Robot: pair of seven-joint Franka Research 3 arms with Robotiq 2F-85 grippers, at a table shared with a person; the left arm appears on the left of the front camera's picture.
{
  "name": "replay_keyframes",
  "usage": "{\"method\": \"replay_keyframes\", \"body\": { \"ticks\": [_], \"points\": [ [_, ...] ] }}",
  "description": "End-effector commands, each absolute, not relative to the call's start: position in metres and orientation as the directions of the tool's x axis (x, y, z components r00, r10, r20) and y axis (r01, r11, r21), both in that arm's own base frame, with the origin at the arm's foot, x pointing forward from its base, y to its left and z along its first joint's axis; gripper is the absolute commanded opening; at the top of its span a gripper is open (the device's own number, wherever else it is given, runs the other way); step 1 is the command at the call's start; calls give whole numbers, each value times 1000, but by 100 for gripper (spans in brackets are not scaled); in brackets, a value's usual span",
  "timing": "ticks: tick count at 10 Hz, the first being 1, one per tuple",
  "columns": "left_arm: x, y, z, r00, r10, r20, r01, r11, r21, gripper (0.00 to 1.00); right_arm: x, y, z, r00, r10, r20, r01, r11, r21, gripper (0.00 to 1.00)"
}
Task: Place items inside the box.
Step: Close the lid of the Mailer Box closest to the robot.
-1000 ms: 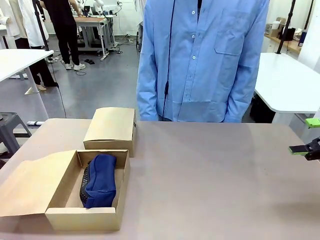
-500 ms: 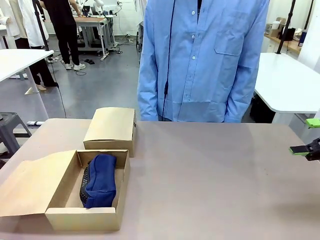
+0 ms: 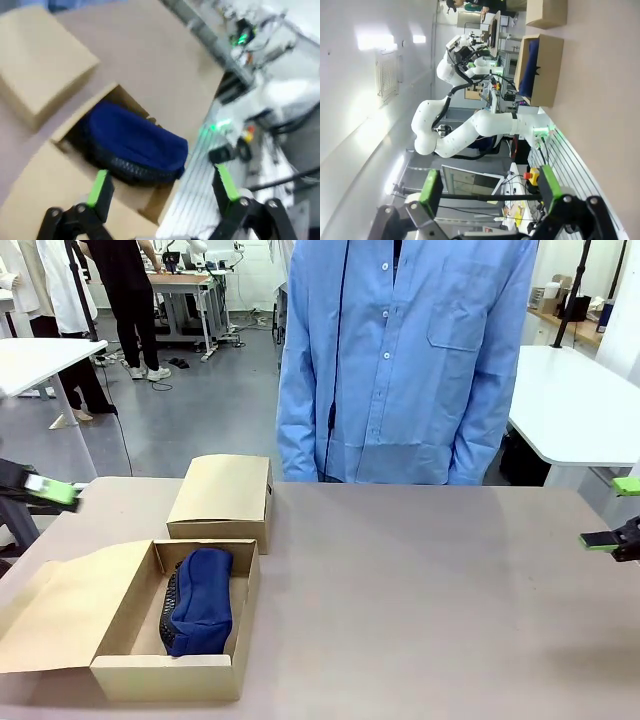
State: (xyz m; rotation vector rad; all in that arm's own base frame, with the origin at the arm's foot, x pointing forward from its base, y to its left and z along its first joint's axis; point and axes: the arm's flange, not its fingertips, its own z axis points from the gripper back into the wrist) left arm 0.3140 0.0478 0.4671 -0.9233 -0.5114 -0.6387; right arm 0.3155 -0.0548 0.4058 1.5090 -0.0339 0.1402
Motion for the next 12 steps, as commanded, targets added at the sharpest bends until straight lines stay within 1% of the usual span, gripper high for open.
{"method": "replay_keyframes", "body": {
  "ticks": [1, 2, 3, 4, 5, 7, 8, 9, 10, 11, 12],
  "points": [
    [312, 8, 439, 36, -526, 850, 950, 283, 135, 100, 315, -59, 410, 992, 81, 94, -98, 58, 993, 100],
    [323, 11, 429, -103, -526, 844, 874, 357, 330, 100, 315, -59, 410, 992, 81, 94, -98, 58, 993, 100],
    [328, 22, 419, -184, -486, 855, 835, 382, 396, 100, 315, -59, 410, 992, 81, 94, -98, 58, 993, 100],
    [334, 36, 417, -244, -396, 885, 796, 440, 416, 100, 315, -59, 410, 992, 81, 94, -98, 58, 993, 100],
    [348, 7, 469, 333, -536, 776, 914, 386, -125, 100, 315, -59, 410, 992, 81, 94, -98, 58, 993, 100],
    [348, 7, 469, 333, -536, 776, 914, 386, -125, 100, 315, -59, 410, 992, 81, 94, -98, 58, 993, 100],
    [361, 25, 460, 259, -523, 812, 912, 410, -27, 100, 315, -59, 410, 992, 81, 94, -98, 58, 993, 100],
    [370, 31, 456, 213, -570, 794, 920, 391, 34, 100, 315, -59, 410, 992, 81, 94, -98, 58, 993, 100],
    [389, 52, 443, 156, -594, 789, 906, 404, 125, 100, 315, -59, 410, 992, 81, 94, -98, 58, 993, 100],
    [409, 82, 426, 73, -623, 779, 914, 355, 199, 100, 315, -59, 410, 992, 81, 94, -98, 58, 993, 100],
    [420, 112, 407, 35, -642, 766, 929, 304, 212, 100, 315, -59, 410, 992, 81, 94, -98, 58, 993, 100]
  ]
}}
